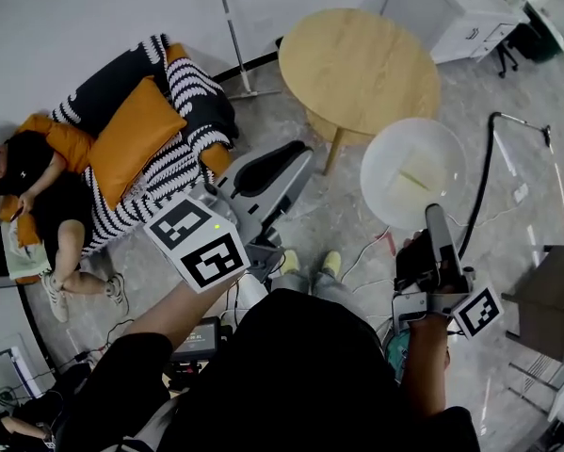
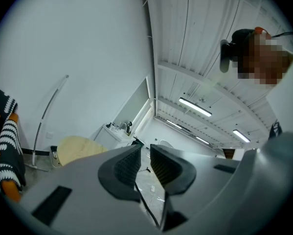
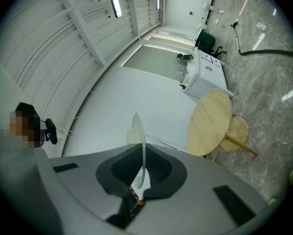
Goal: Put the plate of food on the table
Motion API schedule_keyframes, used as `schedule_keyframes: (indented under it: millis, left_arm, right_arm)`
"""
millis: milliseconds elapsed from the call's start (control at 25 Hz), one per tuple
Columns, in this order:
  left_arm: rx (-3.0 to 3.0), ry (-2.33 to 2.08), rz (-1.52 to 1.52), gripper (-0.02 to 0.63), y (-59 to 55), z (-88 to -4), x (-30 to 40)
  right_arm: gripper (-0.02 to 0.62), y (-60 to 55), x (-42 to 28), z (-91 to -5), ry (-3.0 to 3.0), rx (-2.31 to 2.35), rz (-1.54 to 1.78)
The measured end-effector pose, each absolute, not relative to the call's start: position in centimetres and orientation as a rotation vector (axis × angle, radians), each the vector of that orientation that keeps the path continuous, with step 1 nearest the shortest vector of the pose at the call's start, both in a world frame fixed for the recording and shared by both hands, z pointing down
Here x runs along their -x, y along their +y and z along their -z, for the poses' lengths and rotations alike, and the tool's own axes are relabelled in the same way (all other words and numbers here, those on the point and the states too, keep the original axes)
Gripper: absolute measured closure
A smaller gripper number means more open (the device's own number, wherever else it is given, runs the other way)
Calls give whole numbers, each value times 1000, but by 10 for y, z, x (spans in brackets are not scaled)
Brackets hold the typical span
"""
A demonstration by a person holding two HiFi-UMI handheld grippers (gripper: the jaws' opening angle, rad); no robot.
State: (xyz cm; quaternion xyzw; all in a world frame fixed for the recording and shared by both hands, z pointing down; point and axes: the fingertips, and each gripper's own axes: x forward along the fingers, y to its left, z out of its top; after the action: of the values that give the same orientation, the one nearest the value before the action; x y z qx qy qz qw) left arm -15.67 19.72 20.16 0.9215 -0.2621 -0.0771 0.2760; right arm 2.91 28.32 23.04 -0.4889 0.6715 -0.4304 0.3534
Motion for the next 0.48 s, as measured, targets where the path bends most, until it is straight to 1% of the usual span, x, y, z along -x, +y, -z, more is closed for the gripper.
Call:
schedule_keyframes:
  millis: [240, 480]
  left_arm:
    - [-2461, -684, 185, 540, 172, -210, 126]
    - [-2481, -696, 182, 540, 168, -207, 118]
  right_arm:
    - [580, 262, -59, -235, 1718, 1285, 1119]
    - [580, 253, -68, -235, 1725, 1267, 1110]
